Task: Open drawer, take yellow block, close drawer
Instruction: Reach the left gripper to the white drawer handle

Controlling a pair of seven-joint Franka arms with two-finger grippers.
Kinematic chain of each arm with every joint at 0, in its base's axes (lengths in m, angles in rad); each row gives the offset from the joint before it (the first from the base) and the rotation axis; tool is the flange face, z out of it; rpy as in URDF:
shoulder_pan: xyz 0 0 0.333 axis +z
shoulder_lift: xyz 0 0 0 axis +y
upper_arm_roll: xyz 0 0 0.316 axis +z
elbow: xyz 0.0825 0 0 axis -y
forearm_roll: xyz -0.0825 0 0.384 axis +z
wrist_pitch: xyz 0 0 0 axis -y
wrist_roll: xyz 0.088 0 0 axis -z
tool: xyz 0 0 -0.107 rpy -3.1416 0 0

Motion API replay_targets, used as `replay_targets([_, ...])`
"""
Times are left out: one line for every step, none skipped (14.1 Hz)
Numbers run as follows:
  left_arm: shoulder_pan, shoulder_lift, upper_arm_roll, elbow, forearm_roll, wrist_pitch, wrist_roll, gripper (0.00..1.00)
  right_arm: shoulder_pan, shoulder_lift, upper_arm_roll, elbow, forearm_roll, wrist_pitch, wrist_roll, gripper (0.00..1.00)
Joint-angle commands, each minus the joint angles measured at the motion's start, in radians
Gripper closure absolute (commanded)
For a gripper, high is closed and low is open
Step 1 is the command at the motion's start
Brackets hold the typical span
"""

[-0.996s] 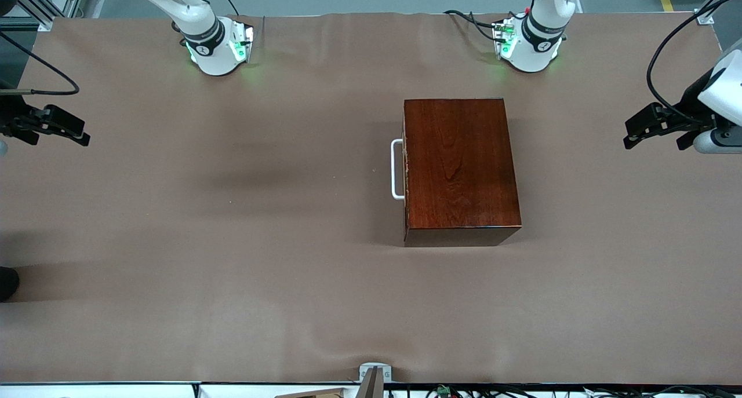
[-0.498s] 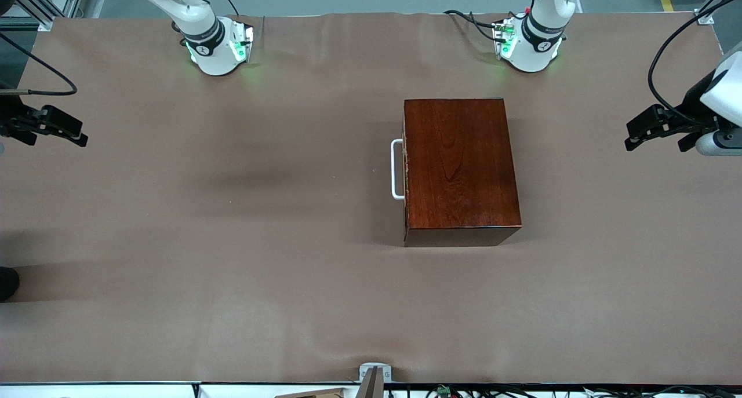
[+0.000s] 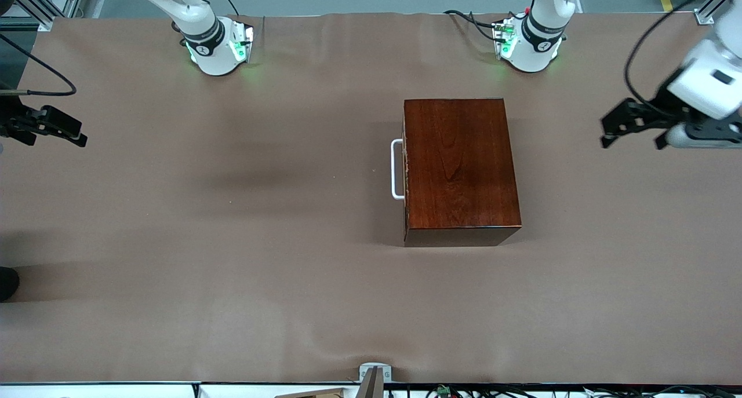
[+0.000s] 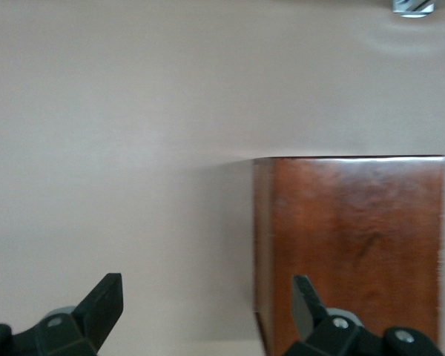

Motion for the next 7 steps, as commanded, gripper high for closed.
replay_targets([-0.039,0.044,-0.100,0.041,-0.005,-0.008,-0.214,0.00,0.002,0.014,0.003,0.021,-0.007,-0.006,0.016,0.00])
replay_targets([-0.067,0.065,-0.137,0.076,0.000,-0.008,-0.320,0.00,0.004,0.015,0.005,0.021,-0.006,-0.008,0.017,0.00])
replay_targets([-0.099,0.085,-0.157,0.093,0.001,-0.008,-0.404,0.00,0.005,0.018,0.003,0.021,-0.007,-0.008,0.017,0.00])
replay_targets([-0.139,0.088,-0.165,0.093,0.001,-0.007,-0.464,0.00,0.005,0.018,0.005,0.021,-0.006,-0.008,0.016,0.00])
replay_targets([-0.189,0.102,-0.166,0.095,0.003,-0.005,-0.509,0.00,0.004,0.018,0.005,0.021,-0.007,-0.008,0.016,0.00])
replay_targets([-0.234,0.113,-0.166,0.095,0.009,-0.004,-0.529,0.00,0.004,0.018,0.005,0.021,-0.007,-0.008,0.016,0.00])
replay_targets([-0.274,0.136,-0.168,0.099,0.010,0.002,-0.529,0.00,0.004,0.018,0.003,0.021,-0.007,-0.008,0.016,0.00])
